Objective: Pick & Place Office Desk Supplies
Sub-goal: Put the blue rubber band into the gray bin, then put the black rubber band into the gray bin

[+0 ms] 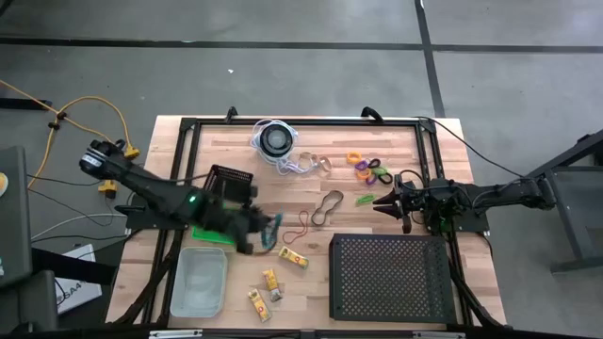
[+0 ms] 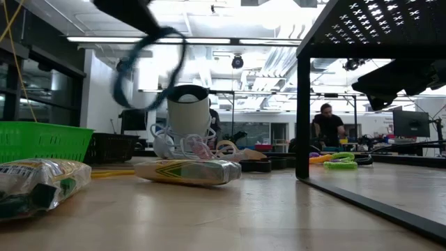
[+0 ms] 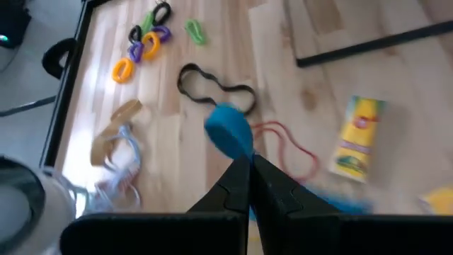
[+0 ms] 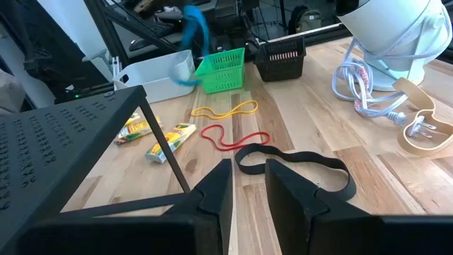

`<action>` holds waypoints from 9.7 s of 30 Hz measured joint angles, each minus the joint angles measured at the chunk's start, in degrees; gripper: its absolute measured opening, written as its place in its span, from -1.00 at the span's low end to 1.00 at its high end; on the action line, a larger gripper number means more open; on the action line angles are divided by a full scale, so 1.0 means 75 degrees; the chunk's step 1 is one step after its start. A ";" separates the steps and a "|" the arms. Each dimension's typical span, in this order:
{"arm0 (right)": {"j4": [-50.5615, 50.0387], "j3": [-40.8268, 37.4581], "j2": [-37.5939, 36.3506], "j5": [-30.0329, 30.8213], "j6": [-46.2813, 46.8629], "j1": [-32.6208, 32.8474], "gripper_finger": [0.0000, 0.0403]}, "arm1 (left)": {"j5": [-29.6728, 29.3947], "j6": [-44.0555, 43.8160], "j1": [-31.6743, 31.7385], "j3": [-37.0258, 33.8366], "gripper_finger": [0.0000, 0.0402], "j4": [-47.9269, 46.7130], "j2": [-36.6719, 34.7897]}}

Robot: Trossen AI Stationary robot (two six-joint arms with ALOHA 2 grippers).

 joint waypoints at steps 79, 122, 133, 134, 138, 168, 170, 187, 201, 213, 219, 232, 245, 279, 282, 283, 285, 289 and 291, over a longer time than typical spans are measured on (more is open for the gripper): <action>-0.0002 0.0000 0.0000 -0.0001 0.0000 -0.0001 -0.64 | 0.0321 -0.9915 -0.6509 0.0032 -0.91 -0.3930 0.1283; -0.0002 -0.0002 0.0001 0.0001 0.0001 -0.0001 -0.64 | 0.1400 -0.2595 -0.0426 0.0023 -0.50 -0.0939 0.0341; 0.0000 0.0001 0.0002 0.0000 0.0000 0.0000 -0.64 | 0.2556 -0.0437 0.0939 0.0031 -0.50 0.0609 0.0775; 0.0001 -0.0002 0.0000 -0.0001 0.0000 0.0001 -0.64 | 0.2645 -0.0460 0.1074 0.0032 -0.50 0.0709 0.0860; -0.0002 -0.0002 0.0003 -0.0001 0.0000 0.0001 -0.64 | 0.2806 -0.0820 0.1614 0.0032 -0.50 0.1111 0.1228; 0.0004 -0.0002 0.0004 0.0002 0.0000 0.0001 -0.64 | 0.2806 -0.3056 0.3309 0.3952 -0.50 -0.0325 0.5490; 0.0004 -0.0002 0.0003 0.0001 0.0000 0.0001 -0.64 | 0.2806 -0.3118 0.3398 0.3937 -0.50 -0.0429 0.5549; 0.0004 0.0000 0.0005 0.0002 0.0000 0.0000 -0.64 | 0.2996 -0.3206 0.3225 0.3936 -0.50 -0.0197 0.5982; 0.0004 0.0000 0.0003 0.0001 0.0000 -0.0001 -0.64 | 0.3130 -0.3421 0.3219 0.3935 -0.50 -0.0089 0.6310; 0.0004 -0.0002 0.0003 0.0000 0.0000 0.0001 -0.64 | 0.3435 -0.3521 0.3251 0.3937 -0.51 0.0099 0.6525; 0.0004 -0.0002 0.0004 0.0002 0.0000 0.0001 -0.64 | 0.3391 -0.3518 0.3254 0.3937 -0.59 0.0098 0.6525; 0.0003 0.0000 0.0003 0.0000 0.0000 0.0000 -0.64 | 0.3392 -0.3280 0.3381 0.3936 -0.99 0.0088 0.6493; 0.0004 -0.0001 0.0005 -0.0001 0.0000 0.0001 -0.64 | 0.1935 -0.2271 0.3557 0.3934 -0.99 -0.0406 0.4544; -0.0002 0.0001 0.0006 0.0002 0.0000 0.0001 -0.64 | 0.0184 -0.6534 0.2675 0.3903 -1.00 -0.6368 0.2700; 0.0001 -0.0001 0.0003 0.0002 0.0000 -0.0001 -0.64 | 0.0138 -0.7121 0.2461 0.3818 -1.00 -0.6761 0.2537; -0.0002 -0.0001 0.0005 -0.0001 0.0000 0.0001 -0.64 | 0.0128 -0.7302 0.2365 0.3766 -1.00 -0.6830 0.2453; 0.0001 0.0001 0.0003 0.0001 0.0000 -0.0002 -0.64 | 0.0038 -0.7683 0.2147 0.3632 -1.00 -0.6949 0.2250; 0.0001 -0.0001 0.0006 0.0001 0.0000 0.0001 -0.64 | -0.0078 -0.8645 0.1585 0.3324 -1.00 -0.7381 0.1805; -0.0001 0.0001 0.0006 0.0001 0.0000 -0.0001 -0.64 | -0.0091 -0.9150 0.1234 0.3127 -1.00 -0.7561 0.1555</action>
